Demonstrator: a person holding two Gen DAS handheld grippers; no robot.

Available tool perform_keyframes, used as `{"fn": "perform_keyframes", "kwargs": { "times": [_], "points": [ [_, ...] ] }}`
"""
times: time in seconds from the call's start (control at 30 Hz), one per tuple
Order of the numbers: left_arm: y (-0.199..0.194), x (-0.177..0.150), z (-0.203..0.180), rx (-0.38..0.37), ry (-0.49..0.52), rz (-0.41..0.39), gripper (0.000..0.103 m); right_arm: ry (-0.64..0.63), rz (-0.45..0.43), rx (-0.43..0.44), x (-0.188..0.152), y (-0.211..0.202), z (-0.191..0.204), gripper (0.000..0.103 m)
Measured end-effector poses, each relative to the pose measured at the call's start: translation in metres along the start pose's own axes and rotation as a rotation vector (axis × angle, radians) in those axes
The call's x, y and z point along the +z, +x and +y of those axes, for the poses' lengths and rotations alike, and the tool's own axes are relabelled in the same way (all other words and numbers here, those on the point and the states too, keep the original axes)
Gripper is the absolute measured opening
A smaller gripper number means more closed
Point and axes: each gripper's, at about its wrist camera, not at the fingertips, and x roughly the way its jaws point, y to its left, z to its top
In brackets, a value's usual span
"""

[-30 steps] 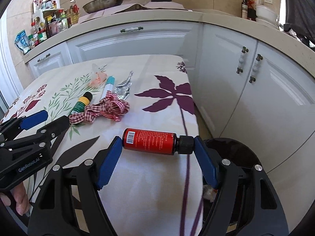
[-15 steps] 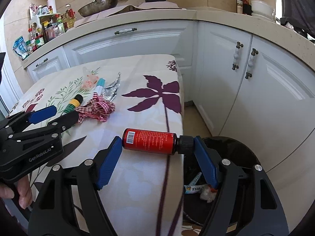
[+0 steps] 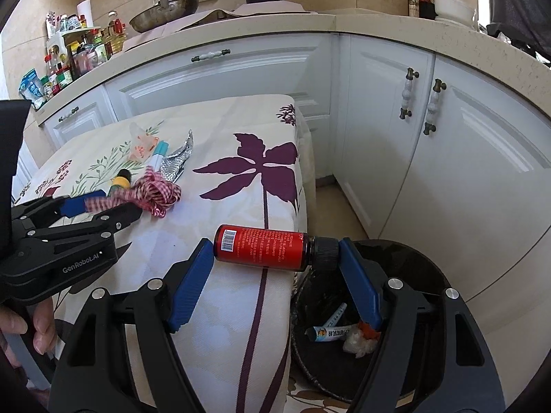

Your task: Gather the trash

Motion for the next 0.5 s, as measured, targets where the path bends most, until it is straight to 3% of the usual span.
{"fn": "perform_keyframes", "kwargs": {
  "times": [0.07, 0.2, 0.27, 0.33, 0.5],
  "points": [
    [0.005, 0.000, -0.001, -0.023, 0.004, 0.026, 0.040, 0.001, 0.003, 0.002, 0.001, 0.001, 0.000, 0.072],
    [0.007, -0.001, 0.002, -0.039, -0.014, 0.038, 0.029, -0.003, 0.005, 0.003, 0.001, 0.002, 0.001, 0.072],
    [0.006, -0.001, 0.004, -0.043, -0.014, 0.034, 0.011, -0.003, 0.005, 0.002, 0.001, 0.002, 0.001, 0.072],
    [0.005, -0.002, 0.005, -0.054, -0.019, 0.032, 0.001, -0.003, 0.005, 0.001, 0.001, 0.002, 0.002, 0.072],
    [0.002, -0.004, 0.010, -0.084, -0.043, 0.032, 0.001, -0.004, 0.006, 0.001, 0.001, 0.002, 0.001, 0.072]
  ]
}}
